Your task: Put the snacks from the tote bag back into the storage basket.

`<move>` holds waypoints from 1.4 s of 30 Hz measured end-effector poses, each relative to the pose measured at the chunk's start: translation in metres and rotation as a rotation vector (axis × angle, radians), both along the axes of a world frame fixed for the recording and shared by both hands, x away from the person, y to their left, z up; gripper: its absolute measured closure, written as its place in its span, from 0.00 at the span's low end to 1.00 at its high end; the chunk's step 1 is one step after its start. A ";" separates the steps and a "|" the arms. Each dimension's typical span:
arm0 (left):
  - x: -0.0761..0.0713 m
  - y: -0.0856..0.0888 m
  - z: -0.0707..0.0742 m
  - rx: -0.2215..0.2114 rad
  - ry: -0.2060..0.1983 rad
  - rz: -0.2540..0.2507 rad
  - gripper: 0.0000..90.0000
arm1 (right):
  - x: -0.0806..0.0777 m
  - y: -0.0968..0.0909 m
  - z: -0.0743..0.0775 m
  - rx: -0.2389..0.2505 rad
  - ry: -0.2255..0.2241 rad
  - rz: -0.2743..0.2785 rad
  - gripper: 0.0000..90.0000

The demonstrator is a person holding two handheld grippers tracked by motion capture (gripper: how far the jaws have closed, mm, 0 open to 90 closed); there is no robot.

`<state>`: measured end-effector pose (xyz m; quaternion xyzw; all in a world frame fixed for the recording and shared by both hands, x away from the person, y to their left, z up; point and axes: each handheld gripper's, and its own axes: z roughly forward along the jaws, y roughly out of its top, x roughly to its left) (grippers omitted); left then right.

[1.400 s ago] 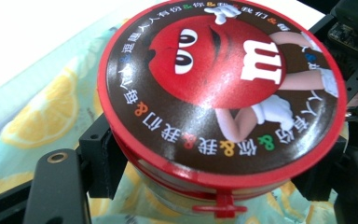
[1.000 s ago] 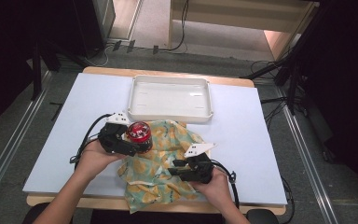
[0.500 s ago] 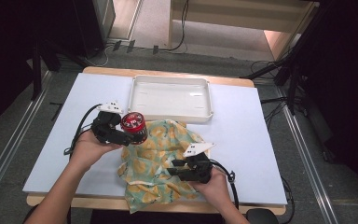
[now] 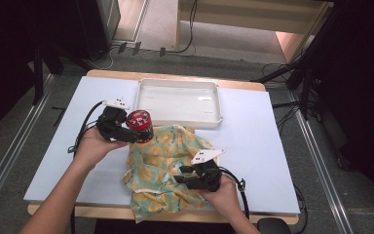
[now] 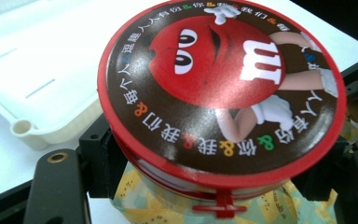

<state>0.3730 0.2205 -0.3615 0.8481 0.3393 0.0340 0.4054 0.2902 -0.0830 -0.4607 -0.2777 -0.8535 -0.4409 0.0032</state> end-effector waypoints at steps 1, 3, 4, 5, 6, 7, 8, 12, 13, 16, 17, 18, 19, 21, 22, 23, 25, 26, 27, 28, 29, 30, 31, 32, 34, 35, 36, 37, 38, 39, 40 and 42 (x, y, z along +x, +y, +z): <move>0.002 0.001 0.000 -0.014 0.006 -0.003 0.29 | 0.000 0.000 0.001 -0.001 -0.001 -0.001 0.63; 0.005 0.002 0.000 -0.020 0.000 0.001 0.29 | -0.001 0.000 0.002 -0.004 -0.019 -0.007 0.60; 0.006 0.002 0.000 -0.013 -0.001 0.006 0.29 | -0.001 0.000 0.002 -0.002 -0.021 -0.010 0.57; 0.007 0.001 0.001 0.006 -0.007 0.009 0.29 | -0.001 0.000 0.003 -0.001 -0.022 -0.012 0.55; 0.009 0.001 0.002 0.018 -0.011 0.015 0.29 | -0.001 0.000 0.003 0.004 -0.024 -0.013 0.54; 0.010 0.001 0.002 0.016 -0.012 0.018 0.29 | -0.001 -0.001 0.004 0.014 -0.019 -0.013 0.53; 0.011 0.001 0.003 0.011 -0.010 0.020 0.29 | 0.000 -0.001 0.004 0.020 -0.013 -0.014 0.51; 0.016 -0.001 0.007 0.014 -0.017 0.021 0.29 | 0.000 -0.003 0.005 0.033 -0.017 -0.017 0.48; 0.018 -0.001 0.008 0.018 -0.022 0.021 0.29 | 0.000 -0.003 0.005 0.036 -0.021 -0.017 0.48; 0.021 -0.002 0.010 0.016 -0.028 0.022 0.29 | -0.001 -0.002 0.005 0.032 -0.022 -0.016 0.47; 0.023 -0.002 0.010 0.018 -0.033 0.025 0.29 | -0.001 -0.002 0.005 0.028 -0.023 -0.016 0.47; 0.024 -0.002 0.011 0.015 -0.035 0.027 0.29 | -0.001 -0.001 0.005 0.024 -0.019 -0.016 0.47; 0.026 -0.002 0.011 0.016 -0.037 0.027 0.29 | -0.001 -0.001 0.004 0.024 -0.018 -0.016 0.48; 0.029 -0.003 0.012 0.020 -0.042 0.028 0.29 | -0.001 -0.002 0.005 0.028 -0.020 -0.016 0.48; 0.031 -0.004 0.013 0.029 -0.049 0.032 0.29 | -0.001 -0.002 0.005 0.033 -0.019 -0.017 0.48; 0.032 -0.005 0.014 0.032 -0.050 0.034 0.29 | -0.001 -0.002 0.006 0.045 -0.020 -0.021 0.48; 0.035 -0.006 0.015 0.033 -0.055 0.027 0.29 | -0.001 -0.003 0.007 0.055 -0.027 -0.020 0.48; 0.037 -0.007 0.015 0.040 -0.055 0.029 0.29 | -0.002 -0.004 0.007 0.058 -0.026 -0.022 0.48; 0.038 -0.008 0.016 0.044 -0.059 0.034 0.29 | -0.002 -0.004 0.007 0.058 -0.026 -0.023 0.48; 0.039 -0.008 0.016 0.048 -0.068 0.034 0.29 | -0.002 -0.003 0.007 0.057 -0.028 -0.022 0.48; 0.040 -0.008 0.016 0.043 -0.071 0.035 0.29 | -0.002 -0.003 0.007 0.056 -0.029 -0.019 0.48; 0.042 -0.007 0.016 0.030 -0.061 0.031 0.29 | -0.002 -0.002 0.006 0.054 -0.032 -0.018 0.48; 0.044 -0.007 0.016 0.028 -0.064 0.028 0.29 | -0.002 -0.002 0.006 0.053 -0.028 -0.018 0.48; 0.045 -0.007 0.015 0.027 -0.066 0.033 0.29 | -0.002 -0.001 0.006 0.050 -0.028 -0.018 0.48; 0.048 -0.007 0.015 0.029 -0.061 0.036 0.29 | -0.003 -0.001 0.006 0.048 -0.026 -0.018 0.49; 0.050 -0.007 0.014 0.033 -0.061 0.033 0.29 | -0.003 -0.001 0.006 0.047 -0.028 -0.018 0.49; 0.051 -0.007 0.014 0.031 -0.064 0.038 0.29 | -0.002 -0.001 0.006 0.048 -0.027 -0.017 0.49; 0.053 -0.007 0.013 0.031 -0.060 0.034 0.29 | -0.002 -0.001 0.006 0.048 -0.029 -0.017 0.49; 0.055 -0.008 0.013 0.038 -0.061 0.034 0.29 | -0.002 -0.001 0.006 0.045 -0.032 -0.014 0.49; 0.056 -0.008 0.013 0.042 -0.061 0.032 0.29 | -0.002 -0.001 0.006 0.043 -0.032 -0.013 0.49; 0.058 -0.008 0.013 0.041 -0.062 0.032 0.29 | -0.003 -0.001 0.006 0.043 -0.037 -0.013 0.49; 0.060 -0.009 0.012 0.031 -0.059 0.037 0.29 | -0.003 0.000 0.006 0.048 -0.038 -0.008 0.49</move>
